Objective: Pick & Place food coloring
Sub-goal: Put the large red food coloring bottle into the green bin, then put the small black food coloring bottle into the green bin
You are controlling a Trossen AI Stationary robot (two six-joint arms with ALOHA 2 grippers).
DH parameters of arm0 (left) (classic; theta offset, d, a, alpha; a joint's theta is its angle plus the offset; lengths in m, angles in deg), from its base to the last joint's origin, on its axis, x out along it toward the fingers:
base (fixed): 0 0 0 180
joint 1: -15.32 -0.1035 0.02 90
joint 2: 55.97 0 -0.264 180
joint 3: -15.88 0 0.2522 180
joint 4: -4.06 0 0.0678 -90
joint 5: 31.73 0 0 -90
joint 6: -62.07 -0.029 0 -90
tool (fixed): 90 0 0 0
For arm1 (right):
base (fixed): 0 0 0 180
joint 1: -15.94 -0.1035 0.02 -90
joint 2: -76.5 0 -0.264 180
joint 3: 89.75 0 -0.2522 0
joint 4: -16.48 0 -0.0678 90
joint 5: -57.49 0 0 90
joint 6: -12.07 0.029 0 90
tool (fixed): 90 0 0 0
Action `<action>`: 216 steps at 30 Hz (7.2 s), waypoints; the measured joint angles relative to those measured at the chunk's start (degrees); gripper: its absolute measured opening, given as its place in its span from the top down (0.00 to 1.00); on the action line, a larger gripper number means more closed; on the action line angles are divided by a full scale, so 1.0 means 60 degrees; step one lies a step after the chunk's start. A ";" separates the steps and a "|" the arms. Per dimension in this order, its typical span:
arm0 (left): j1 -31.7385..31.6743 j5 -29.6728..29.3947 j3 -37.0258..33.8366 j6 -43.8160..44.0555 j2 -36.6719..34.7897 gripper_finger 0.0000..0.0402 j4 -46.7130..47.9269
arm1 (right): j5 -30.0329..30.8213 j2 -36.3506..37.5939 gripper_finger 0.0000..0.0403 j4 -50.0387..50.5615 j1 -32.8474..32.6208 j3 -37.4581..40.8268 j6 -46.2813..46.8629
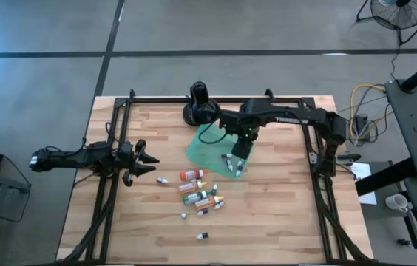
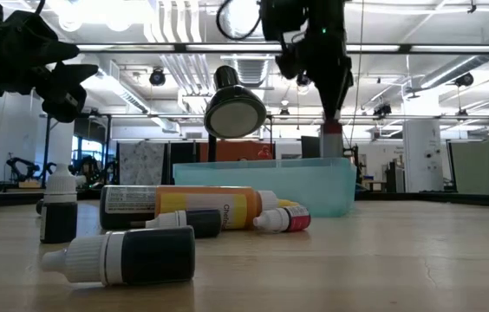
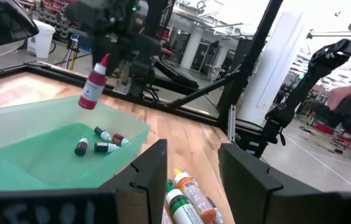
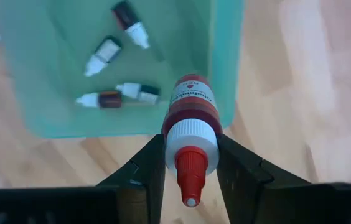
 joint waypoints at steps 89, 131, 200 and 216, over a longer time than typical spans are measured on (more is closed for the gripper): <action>0.0007 -0.2004 0.0095 0.6061 0.0041 0.71 -0.5144 | -0.2668 0.1355 0.64 -0.6318 -0.5397 0.4173 0.2093; 0.0635 -0.0381 0.7676 -0.2015 1.2530 0.71 0.7589 | -0.2892 0.4255 0.68 -0.6844 -0.6024 0.8462 0.2461; 0.0555 -0.4220 0.7242 -0.1478 1.3480 0.87 -0.1665 | -0.1799 0.4386 0.66 -1.0591 -0.1608 0.6325 -0.1371; 0.0347 -0.4094 0.7242 -0.2427 1.4061 0.87 -0.2905 | -0.2084 0.1501 0.57 -0.8273 -0.1015 0.3105 -0.3227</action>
